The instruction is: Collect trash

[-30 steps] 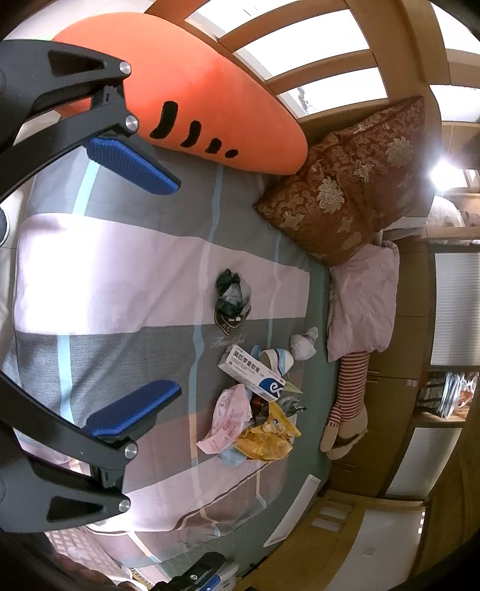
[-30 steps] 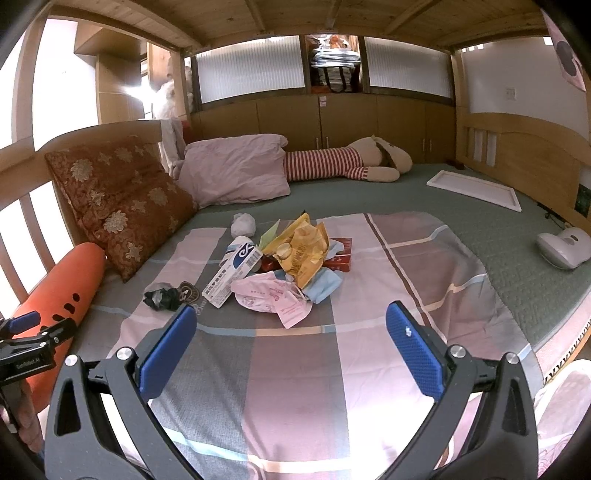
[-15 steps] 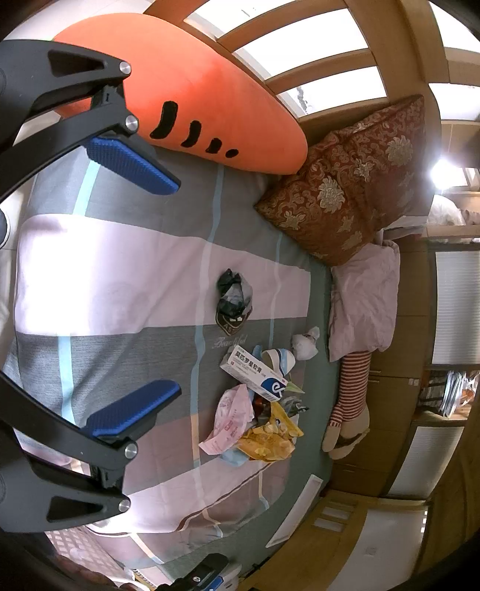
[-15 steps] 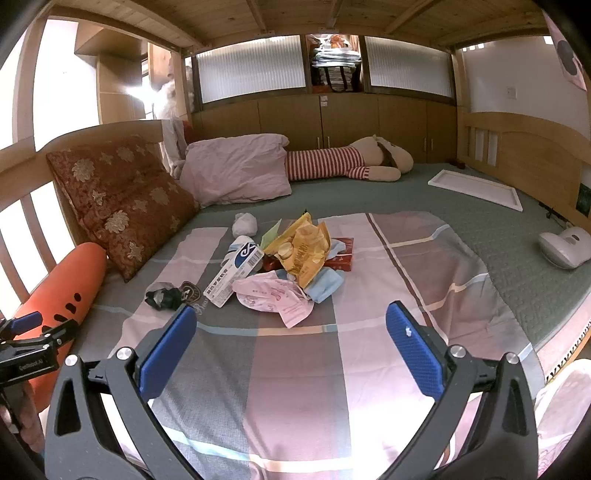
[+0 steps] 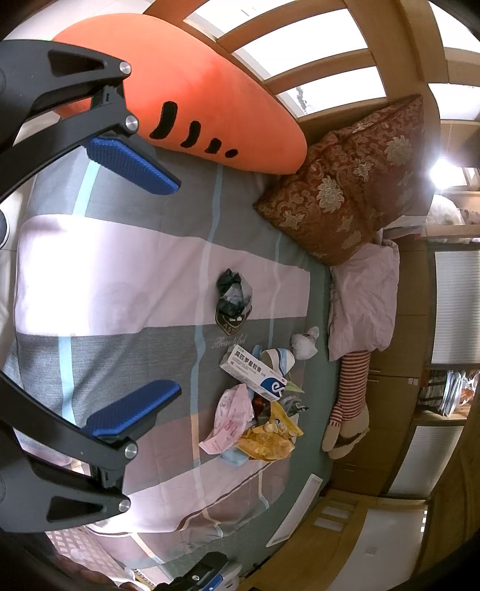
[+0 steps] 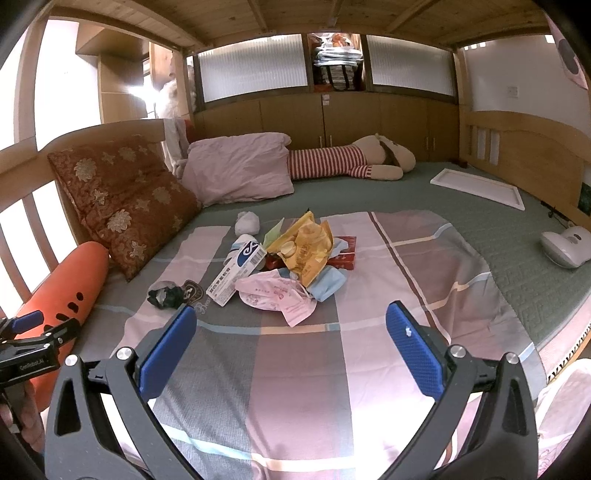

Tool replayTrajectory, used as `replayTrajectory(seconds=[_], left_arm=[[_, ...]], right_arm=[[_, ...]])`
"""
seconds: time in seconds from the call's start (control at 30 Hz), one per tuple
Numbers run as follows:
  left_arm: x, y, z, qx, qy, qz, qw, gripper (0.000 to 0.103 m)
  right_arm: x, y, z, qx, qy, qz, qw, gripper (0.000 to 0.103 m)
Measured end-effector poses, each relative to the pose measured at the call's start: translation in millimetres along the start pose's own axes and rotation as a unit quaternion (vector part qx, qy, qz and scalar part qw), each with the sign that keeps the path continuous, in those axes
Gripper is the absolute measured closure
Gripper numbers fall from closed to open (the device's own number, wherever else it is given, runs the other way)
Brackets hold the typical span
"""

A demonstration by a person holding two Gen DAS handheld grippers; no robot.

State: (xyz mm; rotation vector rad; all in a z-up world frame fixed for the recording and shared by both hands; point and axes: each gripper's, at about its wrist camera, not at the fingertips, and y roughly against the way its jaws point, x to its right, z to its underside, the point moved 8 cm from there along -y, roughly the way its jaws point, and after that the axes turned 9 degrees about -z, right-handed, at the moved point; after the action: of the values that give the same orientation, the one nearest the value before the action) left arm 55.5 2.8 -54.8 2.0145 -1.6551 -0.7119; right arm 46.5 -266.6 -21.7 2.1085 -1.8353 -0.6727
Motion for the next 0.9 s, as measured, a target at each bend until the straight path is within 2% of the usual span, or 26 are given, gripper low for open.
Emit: replayTrajectory(seconds=[0.57,0.7,0.77,0.9], left_arm=[[1.7,1.3,1.1,-0.003,-0.006,0.000,1.0000,0.003],[4.8,4.6,-0.8,0.010,-0.018,-0.003,0.9998,0.003],[6.0,6.3,-1.4,0.016,-0.020,0.007,0.9997,0.003],[1.4,-1.0,3.0,0.018,-0.027,-0.014,0.9994,0.003]], right_arm=[[-3.8,-0.7,0.6,0.000,0.001,-0.001,1.000,0.002],[-6.8,0.8,0.6,0.001,0.004,0.000,1.000,0.002],[-9.6,1.6,0.6,0.002,0.005,-0.001,1.000,0.002],[-10.5,3.4,0.1,0.005,0.007,0.003,1.000,0.002]])
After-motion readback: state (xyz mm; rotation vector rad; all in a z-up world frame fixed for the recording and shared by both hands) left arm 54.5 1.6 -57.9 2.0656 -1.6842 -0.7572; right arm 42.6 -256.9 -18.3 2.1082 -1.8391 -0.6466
